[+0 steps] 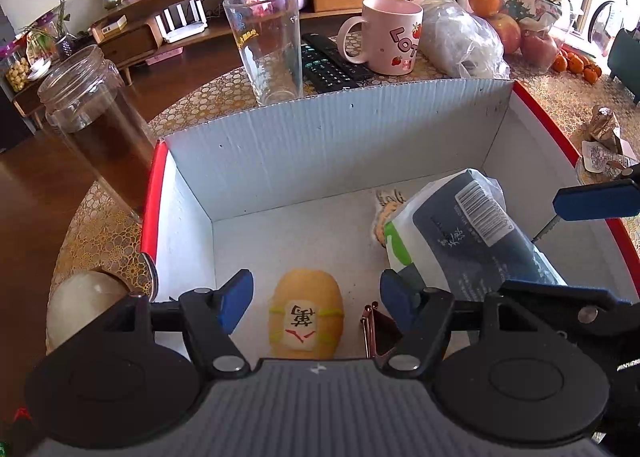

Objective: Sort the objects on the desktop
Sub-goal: 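Lower the tooth plush and wipes pack into the box and open both tools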

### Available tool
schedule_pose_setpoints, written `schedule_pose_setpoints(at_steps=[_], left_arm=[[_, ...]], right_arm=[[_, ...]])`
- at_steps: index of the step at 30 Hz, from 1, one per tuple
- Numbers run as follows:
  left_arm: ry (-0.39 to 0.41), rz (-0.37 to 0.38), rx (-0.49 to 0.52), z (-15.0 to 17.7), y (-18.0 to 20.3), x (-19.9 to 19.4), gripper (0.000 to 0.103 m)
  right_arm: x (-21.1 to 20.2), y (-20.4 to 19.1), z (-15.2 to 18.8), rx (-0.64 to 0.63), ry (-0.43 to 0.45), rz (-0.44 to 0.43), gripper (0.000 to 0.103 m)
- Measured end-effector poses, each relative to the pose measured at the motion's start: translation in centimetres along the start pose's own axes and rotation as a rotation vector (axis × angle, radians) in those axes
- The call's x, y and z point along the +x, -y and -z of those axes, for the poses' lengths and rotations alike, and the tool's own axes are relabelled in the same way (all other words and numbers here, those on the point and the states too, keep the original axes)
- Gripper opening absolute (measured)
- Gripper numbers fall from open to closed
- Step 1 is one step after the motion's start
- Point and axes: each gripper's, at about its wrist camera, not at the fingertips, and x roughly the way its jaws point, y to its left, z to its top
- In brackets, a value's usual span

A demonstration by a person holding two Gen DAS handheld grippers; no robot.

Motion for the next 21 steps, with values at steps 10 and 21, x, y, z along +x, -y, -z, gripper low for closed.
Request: schedule_pose_setpoints(at_steps=[10,21], left_arm=[[0.03,-0.02,-0.006,0.6,0.3,-3.2,0.069],[0.059,-0.003,-0.021,2.2,1.3,-7.1,0.07]], right_arm=[[-3.1,-0.4,1.0,-0.005,0.034,-0.015,0.071],[-6.5,-0.3,2.5,-0.004,0.075,-0.023,0.073]])
